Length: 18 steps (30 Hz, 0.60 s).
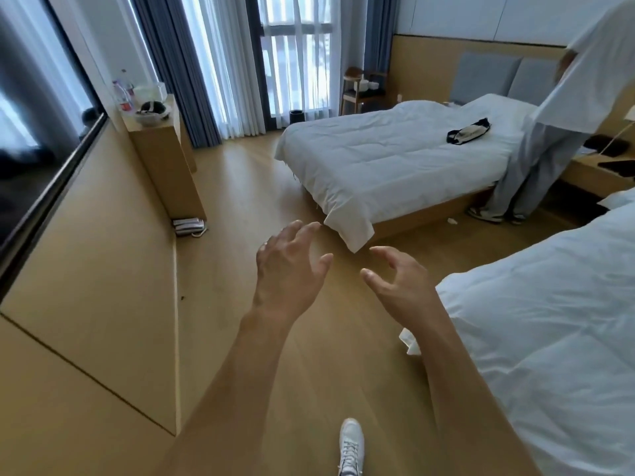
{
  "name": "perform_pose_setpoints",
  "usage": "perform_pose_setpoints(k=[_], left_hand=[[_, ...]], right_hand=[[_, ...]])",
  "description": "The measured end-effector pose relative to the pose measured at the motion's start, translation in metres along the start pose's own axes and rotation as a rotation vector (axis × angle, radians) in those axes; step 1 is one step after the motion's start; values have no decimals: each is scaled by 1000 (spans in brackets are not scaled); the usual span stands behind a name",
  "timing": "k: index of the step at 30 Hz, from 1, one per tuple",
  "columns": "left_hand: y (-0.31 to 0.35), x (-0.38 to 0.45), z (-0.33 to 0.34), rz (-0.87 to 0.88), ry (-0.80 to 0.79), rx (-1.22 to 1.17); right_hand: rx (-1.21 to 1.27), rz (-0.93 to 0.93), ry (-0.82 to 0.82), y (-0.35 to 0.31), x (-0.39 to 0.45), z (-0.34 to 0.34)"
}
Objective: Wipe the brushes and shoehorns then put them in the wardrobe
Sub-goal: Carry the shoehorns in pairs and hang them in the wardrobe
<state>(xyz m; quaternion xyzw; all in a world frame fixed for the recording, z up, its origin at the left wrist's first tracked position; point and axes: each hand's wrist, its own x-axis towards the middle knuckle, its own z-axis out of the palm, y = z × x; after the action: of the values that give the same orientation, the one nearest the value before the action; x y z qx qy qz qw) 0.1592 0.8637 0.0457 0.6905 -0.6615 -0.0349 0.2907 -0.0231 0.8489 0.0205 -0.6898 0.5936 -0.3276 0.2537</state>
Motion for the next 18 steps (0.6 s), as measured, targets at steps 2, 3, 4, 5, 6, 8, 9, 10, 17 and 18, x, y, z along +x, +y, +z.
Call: perform_pose_setpoints(k=[2,3,4,5,6,8,9,10,17,18], left_hand=[[-11,41,9,-7,13,21],[-16,62,14,-15,19,35],[-21,85,18,-26,25,48],[-26,108,21,-40,31,60],[-29,132,24,-52,39,71],[-33,179,32,-61,56,87],[-35,201,36,-64,64,90],[-36,223,42,-69,72,86],[-31,343,107,-51,40,20],[-27,361,120,-27,30,-2]], right_hand=[[17,-18,-16,1,47,12],[30,-29,-28,0,73,17],[42,-43,-40,-2,99,21],[48,-55,-53,-4,126,25],[50,-66,-64,-6,152,27],[50,-82,-78,-9,204,28],[53,-85,-80,-10,228,29],[57,-88,-80,-9,252,29],[25,-60,-75,27,368,22],[18,-43,-60,36,383,18]])
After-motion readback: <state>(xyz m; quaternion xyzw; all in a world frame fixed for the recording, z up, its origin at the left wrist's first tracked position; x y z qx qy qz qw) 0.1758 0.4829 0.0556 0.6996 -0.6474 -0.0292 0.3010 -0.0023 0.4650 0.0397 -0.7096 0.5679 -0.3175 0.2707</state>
